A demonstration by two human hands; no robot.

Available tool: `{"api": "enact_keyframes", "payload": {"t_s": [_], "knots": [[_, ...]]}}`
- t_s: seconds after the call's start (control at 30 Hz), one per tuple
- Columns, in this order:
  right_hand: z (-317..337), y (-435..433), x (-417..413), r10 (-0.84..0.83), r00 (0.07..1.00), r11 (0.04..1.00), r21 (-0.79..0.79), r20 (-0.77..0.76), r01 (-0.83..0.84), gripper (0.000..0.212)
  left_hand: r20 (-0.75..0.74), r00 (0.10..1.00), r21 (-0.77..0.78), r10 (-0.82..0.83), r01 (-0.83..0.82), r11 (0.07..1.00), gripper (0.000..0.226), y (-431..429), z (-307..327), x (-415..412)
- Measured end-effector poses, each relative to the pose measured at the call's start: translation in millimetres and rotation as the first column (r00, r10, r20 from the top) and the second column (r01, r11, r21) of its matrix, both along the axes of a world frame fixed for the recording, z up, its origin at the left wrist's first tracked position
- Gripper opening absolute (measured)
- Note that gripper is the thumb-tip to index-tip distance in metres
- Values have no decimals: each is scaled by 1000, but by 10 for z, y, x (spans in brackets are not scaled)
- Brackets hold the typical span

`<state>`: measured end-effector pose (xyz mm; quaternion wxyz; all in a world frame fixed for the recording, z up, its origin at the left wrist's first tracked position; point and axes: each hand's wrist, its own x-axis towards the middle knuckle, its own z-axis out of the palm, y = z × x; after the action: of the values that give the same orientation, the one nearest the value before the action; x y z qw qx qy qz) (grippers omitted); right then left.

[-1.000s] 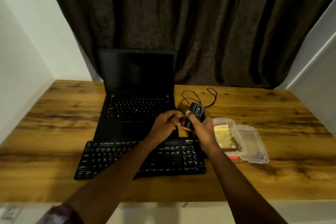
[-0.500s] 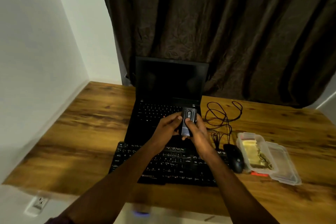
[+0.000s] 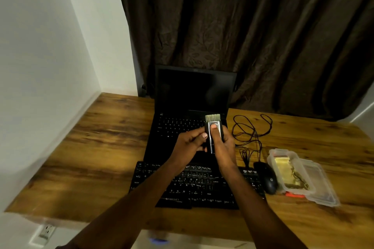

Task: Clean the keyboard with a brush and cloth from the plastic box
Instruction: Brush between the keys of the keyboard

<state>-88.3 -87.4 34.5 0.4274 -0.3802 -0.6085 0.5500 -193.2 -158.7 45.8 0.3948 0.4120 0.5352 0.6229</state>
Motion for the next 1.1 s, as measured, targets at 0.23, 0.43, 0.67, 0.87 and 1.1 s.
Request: {"api": "enact_keyframes", "payload": {"t_s": [0.23,0.43,0.67,0.87,1.1], "knots": [[-55,12,33,33,999,999,-31,7,-33,36,35,999,-32,34,-33,999,27,56,-28,24],[-155,13,112,171,974,985,-46,149,-166,25,-183,967,-113,179,-201,973,24,-93,-260,-266],[-368,-189,-99,259,918,960,28,300,-279,34,-570,820,-308,53,-273,911,39,-1075,-651,-1179],[-471,-483,-492,226,896,956,89,383,-279,35,-634,720,-554,-284,-166,816,130,-1465,-794,-1474],[-480,-770,-755,169,895,964,121,413,-238,33,-719,439,-632,-539,-92,769,158,-1433,-942,-1584]]}}
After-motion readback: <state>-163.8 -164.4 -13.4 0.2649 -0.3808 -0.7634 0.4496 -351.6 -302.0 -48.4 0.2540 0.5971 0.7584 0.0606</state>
